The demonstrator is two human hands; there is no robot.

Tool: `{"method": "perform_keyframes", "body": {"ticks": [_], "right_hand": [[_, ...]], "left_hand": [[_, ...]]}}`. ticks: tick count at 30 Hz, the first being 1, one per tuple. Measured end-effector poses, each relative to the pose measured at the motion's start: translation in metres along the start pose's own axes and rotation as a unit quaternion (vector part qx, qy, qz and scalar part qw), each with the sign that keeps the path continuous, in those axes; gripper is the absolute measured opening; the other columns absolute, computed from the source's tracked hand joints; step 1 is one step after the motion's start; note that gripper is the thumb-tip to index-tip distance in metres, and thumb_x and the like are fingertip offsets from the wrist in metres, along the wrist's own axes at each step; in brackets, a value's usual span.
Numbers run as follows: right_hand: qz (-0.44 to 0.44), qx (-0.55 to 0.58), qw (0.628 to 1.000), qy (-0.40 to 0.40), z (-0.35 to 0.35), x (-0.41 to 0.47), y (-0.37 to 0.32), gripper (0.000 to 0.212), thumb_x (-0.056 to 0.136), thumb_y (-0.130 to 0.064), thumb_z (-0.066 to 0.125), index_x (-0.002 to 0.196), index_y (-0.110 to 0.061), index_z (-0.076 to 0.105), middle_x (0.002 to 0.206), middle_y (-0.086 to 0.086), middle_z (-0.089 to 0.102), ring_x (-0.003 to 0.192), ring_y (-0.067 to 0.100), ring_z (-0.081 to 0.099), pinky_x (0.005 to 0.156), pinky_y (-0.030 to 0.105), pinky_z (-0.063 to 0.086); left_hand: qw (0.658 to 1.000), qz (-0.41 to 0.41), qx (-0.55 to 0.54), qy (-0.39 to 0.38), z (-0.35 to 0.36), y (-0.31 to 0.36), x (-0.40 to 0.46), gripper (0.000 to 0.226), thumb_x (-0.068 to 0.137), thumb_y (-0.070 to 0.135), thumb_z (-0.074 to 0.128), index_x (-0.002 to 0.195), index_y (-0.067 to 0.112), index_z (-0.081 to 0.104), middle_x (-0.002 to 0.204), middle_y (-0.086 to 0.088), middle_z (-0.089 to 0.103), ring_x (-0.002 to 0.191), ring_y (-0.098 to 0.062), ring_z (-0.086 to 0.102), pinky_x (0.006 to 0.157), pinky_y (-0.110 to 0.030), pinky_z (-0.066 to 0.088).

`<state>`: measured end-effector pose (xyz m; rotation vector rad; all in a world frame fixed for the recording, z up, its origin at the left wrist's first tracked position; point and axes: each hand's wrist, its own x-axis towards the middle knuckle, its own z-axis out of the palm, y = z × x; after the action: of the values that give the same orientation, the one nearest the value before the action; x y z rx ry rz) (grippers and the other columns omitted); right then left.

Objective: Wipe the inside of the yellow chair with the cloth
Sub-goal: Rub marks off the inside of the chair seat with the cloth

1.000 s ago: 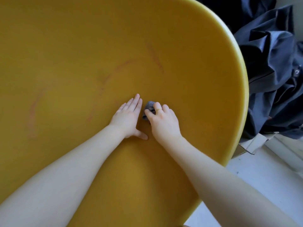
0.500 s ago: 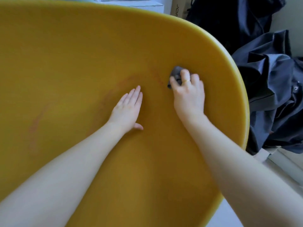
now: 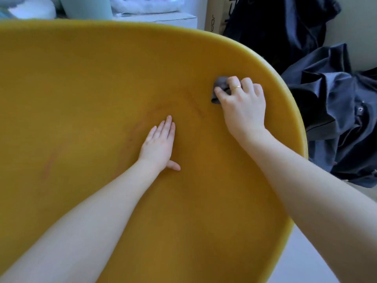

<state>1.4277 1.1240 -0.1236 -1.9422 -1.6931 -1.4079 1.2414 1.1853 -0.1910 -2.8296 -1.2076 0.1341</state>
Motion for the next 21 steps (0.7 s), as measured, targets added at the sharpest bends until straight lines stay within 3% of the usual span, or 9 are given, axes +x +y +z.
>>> {"method": "perform_keyframes", "body": {"ticks": [3,6,11,15,18,21], "right_hand": [[0.003,-0.014,0.999,0.032,0.004,0.015,0.011,0.029,0.082,-0.01,0.053,0.107,-0.012,0.068,0.093,0.012,0.066,0.073,0.028,0.059,0.063,0.031,0.045],[0.009,0.036,0.999,0.03,0.015,-0.005,-0.013,0.027,0.078,-0.008,0.055,0.1,-0.009,0.07,0.091,0.013,0.067,0.066,0.028,0.058,0.057,0.03,0.04],[0.001,0.167,0.984,-0.06,0.015,-0.067,-0.086,0.037,0.073,-0.011,0.041,0.092,-0.008,0.073,0.086,0.013,0.066,0.059,0.027,0.055,0.052,0.027,0.042],[-0.026,0.186,0.977,-0.101,0.012,-0.071,-0.091,0.039,0.076,-0.014,0.036,0.09,-0.014,0.072,0.085,0.011,0.065,0.062,0.027,0.054,0.053,0.027,0.04],[-0.044,0.161,0.983,-0.071,0.009,-0.046,-0.07,0.032,0.078,-0.013,0.037,0.086,-0.011,0.068,0.078,0.01,0.063,0.062,0.028,0.055,0.053,0.03,0.039],[0.002,0.088,0.996,-0.003,0.005,-0.003,-0.029,0.019,0.079,-0.008,0.044,0.081,-0.009,0.062,0.074,0.011,0.06,0.064,0.028,0.055,0.056,0.034,0.035]], "left_hand": [[1.0,0.002,-0.008,0.005,0.001,-0.001,0.002,0.131,0.062,0.064,0.07,0.148,0.003,-0.009,0.155,-0.012,-0.019,0.145,-0.024,-0.003,0.117,-0.034,0.002],[1.0,0.007,-0.008,0.015,0.004,-0.001,0.004,0.131,0.062,0.064,0.07,0.148,0.003,-0.008,0.155,-0.012,-0.019,0.145,-0.024,-0.003,0.116,-0.033,0.002],[1.0,0.01,-0.013,0.026,0.009,-0.004,0.006,0.127,0.066,0.062,0.068,0.148,0.005,-0.01,0.154,-0.01,-0.022,0.145,-0.022,-0.006,0.116,-0.032,0.0],[1.0,0.005,-0.01,0.023,0.009,-0.003,0.004,0.125,0.068,0.062,0.067,0.148,0.005,-0.011,0.154,-0.011,-0.023,0.145,-0.022,-0.008,0.116,-0.033,0.0],[1.0,0.004,0.0,0.02,0.006,-0.002,0.003,0.127,0.067,0.064,0.066,0.147,0.004,-0.011,0.154,-0.011,-0.022,0.145,-0.023,-0.006,0.117,-0.033,0.001],[1.0,0.006,0.004,0.021,0.004,-0.002,0.0,0.129,0.063,0.067,0.066,0.148,0.004,-0.01,0.155,-0.012,-0.02,0.145,-0.023,-0.004,0.117,-0.033,0.002]]}}
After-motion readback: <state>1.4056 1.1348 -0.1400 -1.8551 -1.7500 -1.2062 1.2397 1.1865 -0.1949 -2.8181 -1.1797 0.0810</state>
